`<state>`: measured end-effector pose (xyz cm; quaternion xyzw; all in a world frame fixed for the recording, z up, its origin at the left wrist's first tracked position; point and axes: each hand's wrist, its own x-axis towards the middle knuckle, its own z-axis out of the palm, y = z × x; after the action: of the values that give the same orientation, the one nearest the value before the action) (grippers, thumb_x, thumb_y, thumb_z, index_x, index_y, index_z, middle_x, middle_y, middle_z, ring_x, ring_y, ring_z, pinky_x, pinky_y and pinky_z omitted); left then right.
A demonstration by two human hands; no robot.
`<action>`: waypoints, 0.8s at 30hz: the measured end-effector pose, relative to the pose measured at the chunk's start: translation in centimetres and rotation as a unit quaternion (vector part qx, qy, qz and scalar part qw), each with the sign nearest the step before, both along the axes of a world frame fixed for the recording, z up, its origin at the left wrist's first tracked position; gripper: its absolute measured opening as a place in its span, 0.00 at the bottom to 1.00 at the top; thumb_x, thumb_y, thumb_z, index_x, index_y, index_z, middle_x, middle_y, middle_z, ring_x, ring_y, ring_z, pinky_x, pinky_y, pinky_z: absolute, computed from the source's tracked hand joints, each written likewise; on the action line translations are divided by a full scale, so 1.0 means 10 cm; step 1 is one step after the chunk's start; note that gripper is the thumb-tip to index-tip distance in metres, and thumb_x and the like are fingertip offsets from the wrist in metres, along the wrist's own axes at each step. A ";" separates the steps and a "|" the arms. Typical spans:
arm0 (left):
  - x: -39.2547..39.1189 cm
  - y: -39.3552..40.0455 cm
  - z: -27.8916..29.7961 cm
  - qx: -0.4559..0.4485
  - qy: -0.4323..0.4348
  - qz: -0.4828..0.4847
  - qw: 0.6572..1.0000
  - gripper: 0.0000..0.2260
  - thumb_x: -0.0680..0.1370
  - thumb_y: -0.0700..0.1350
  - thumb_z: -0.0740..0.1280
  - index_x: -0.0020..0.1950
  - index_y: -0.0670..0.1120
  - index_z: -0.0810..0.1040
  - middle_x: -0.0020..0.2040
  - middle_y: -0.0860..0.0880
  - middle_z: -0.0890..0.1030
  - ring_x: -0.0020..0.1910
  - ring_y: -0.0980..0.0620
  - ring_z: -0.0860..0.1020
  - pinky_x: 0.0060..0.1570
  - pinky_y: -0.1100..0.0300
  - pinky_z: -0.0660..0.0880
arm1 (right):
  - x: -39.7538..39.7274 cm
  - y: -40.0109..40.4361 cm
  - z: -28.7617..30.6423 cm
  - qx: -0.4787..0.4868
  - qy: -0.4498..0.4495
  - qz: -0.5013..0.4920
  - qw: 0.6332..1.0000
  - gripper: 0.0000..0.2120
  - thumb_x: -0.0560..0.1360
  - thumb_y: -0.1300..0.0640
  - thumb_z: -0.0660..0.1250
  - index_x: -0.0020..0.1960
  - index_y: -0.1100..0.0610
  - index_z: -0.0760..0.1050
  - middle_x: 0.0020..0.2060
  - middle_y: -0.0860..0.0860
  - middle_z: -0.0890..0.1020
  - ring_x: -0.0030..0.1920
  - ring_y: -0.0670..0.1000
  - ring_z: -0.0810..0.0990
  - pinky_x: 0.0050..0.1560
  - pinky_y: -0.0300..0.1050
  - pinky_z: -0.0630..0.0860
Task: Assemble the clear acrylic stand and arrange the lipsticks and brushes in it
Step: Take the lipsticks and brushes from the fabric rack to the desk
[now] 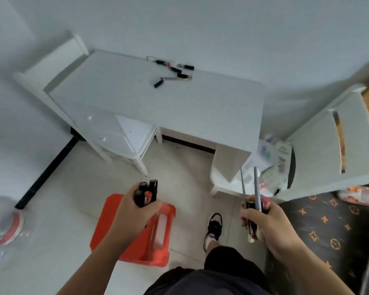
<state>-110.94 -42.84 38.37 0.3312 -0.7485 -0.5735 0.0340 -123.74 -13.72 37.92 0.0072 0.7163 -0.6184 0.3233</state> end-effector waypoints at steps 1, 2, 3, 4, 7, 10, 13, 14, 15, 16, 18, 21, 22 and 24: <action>-0.18 -0.05 -0.01 -0.003 -0.002 0.001 1.000 0.07 0.73 0.37 0.73 0.47 0.41 0.76 0.38 0.35 0.79 0.30 0.49 0.73 0.35 0.51 0.71 | -0.19 -0.06 0.00 -0.003 0.003 0.002 1.000 0.05 0.65 0.58 0.72 0.40 0.57 0.78 0.31 0.58 0.80 0.32 0.57 0.76 0.30 0.47 0.73; -0.36 -0.10 -0.01 -0.008 -0.003 0.000 1.000 0.08 0.73 0.36 0.72 0.47 0.39 0.75 0.38 0.34 0.78 0.30 0.48 0.73 0.35 0.50 0.70 | -0.39 -0.13 0.00 -0.006 0.007 0.006 1.000 0.06 0.66 0.58 0.72 0.41 0.58 0.78 0.31 0.58 0.80 0.32 0.57 0.76 0.30 0.47 0.73; -0.55 -0.15 -0.01 -0.013 0.000 0.000 1.000 0.08 0.72 0.36 0.72 0.47 0.38 0.75 0.37 0.33 0.78 0.31 0.48 0.72 0.36 0.50 0.70 | -0.59 -0.19 0.00 -0.009 0.011 0.010 1.000 0.08 0.66 0.59 0.72 0.43 0.59 0.78 0.32 0.59 0.80 0.32 0.57 0.76 0.29 0.47 0.73; -0.75 -0.18 0.00 -0.015 0.008 0.005 1.000 0.08 0.72 0.35 0.72 0.47 0.38 0.75 0.36 0.35 0.77 0.31 0.48 0.73 0.37 0.49 0.71 | -0.81 -0.25 0.00 -0.010 0.013 0.014 1.000 0.09 0.67 0.60 0.72 0.46 0.61 0.77 0.32 0.59 0.80 0.32 0.57 0.77 0.29 0.47 0.73; -1.35 -0.29 0.07 -0.022 0.013 0.023 0.999 0.10 0.70 0.37 0.74 0.48 0.38 0.76 0.36 0.36 0.78 0.33 0.47 0.78 0.39 0.50 0.74 | -1.51 -0.42 0.01 0.014 0.009 0.029 0.999 0.07 0.73 0.67 0.70 0.50 0.65 0.76 0.33 0.59 0.80 0.32 0.55 0.77 0.29 0.45 0.73; -1.86 -0.42 0.14 -0.028 0.026 0.039 0.998 0.13 0.67 0.41 0.73 0.47 0.37 0.76 0.37 0.35 0.78 0.32 0.49 0.76 0.34 0.58 0.74 | -2.16 -0.63 0.07 0.024 0.008 0.056 0.998 0.05 0.73 0.71 0.67 0.48 0.65 0.75 0.31 0.60 0.78 0.30 0.55 0.74 0.26 0.45 0.70; -2.30 -0.60 0.11 -0.044 0.021 0.050 0.998 0.09 0.71 0.33 0.74 0.46 0.39 0.76 0.34 0.40 0.77 0.30 0.52 0.73 0.28 0.64 0.71 | -2.70 -0.85 0.09 0.046 0.003 0.066 0.997 0.06 0.73 0.70 0.68 0.49 0.65 0.76 0.31 0.59 0.77 0.32 0.55 0.74 0.28 0.45 0.67; -2.42 -0.66 0.10 -0.043 0.018 0.054 0.997 0.10 0.71 0.32 0.73 0.47 0.40 0.75 0.33 0.43 0.76 0.30 0.53 0.72 0.29 0.63 0.70 | -2.84 -0.93 0.09 0.050 0.003 0.070 0.996 0.06 0.73 0.70 0.68 0.49 0.65 0.76 0.31 0.58 0.77 0.32 0.55 0.75 0.28 0.45 0.67; -2.53 -0.73 0.09 -0.043 0.017 0.056 0.997 0.10 0.71 0.32 0.73 0.46 0.42 0.75 0.32 0.48 0.75 0.30 0.53 0.71 0.30 0.60 0.69 | -2.97 -1.02 0.10 0.052 0.006 0.077 0.996 0.06 0.72 0.69 0.68 0.49 0.64 0.76 0.31 0.57 0.78 0.32 0.54 0.75 0.28 0.45 0.67; -2.64 -0.81 0.09 -0.048 0.015 0.052 0.997 0.10 0.71 0.33 0.73 0.44 0.44 0.74 0.31 0.53 0.73 0.29 0.54 0.70 0.32 0.58 0.69 | -3.10 -1.11 0.09 0.053 0.009 0.083 0.995 0.06 0.72 0.69 0.68 0.49 0.63 0.76 0.31 0.57 0.78 0.32 0.54 0.76 0.29 0.46 0.67; -2.88 -0.99 0.06 -0.068 0.002 0.045 0.997 0.12 0.71 0.38 0.74 0.40 0.51 0.73 0.30 0.56 0.72 0.28 0.57 0.69 0.35 0.58 0.68 | -3.34 -1.29 0.07 0.065 0.019 0.091 0.994 0.05 0.72 0.67 0.69 0.48 0.62 0.77 0.31 0.55 0.79 0.32 0.53 0.78 0.30 0.46 0.69; -3.23 -1.33 -0.04 -0.104 -0.022 0.041 0.993 0.11 0.70 0.44 0.73 0.41 0.56 0.72 0.31 0.58 0.74 0.28 0.60 0.70 0.33 0.61 0.68 | -3.68 -1.57 0.00 0.087 0.038 0.103 0.990 0.04 0.72 0.66 0.70 0.45 0.60 0.78 0.31 0.54 0.81 0.31 0.52 0.79 0.30 0.46 0.71; -3.37 -1.46 -0.07 -0.116 -0.029 0.037 0.992 0.10 0.69 0.46 0.72 0.41 0.57 0.72 0.31 0.59 0.75 0.27 0.60 0.70 0.32 0.61 0.68 | -3.79 -1.68 -0.03 0.096 0.042 0.102 0.989 0.04 0.71 0.65 0.71 0.45 0.60 0.78 0.31 0.54 0.81 0.31 0.51 0.79 0.31 0.47 0.71; -3.63 -1.71 -0.13 -0.132 -0.047 0.026 0.990 0.09 0.68 0.47 0.70 0.43 0.57 0.71 0.31 0.59 0.76 0.27 0.59 0.71 0.31 0.61 0.68 | -4.00 -1.90 -0.07 0.116 0.056 0.114 0.985 0.03 0.71 0.63 0.71 0.44 0.58 0.79 0.31 0.53 0.81 0.30 0.49 0.79 0.33 0.46 0.72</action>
<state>-147.27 -59.93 37.09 0.3697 -0.8098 -0.4520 0.0570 -163.72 -32.68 37.19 -0.0711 0.7963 -0.4896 0.3480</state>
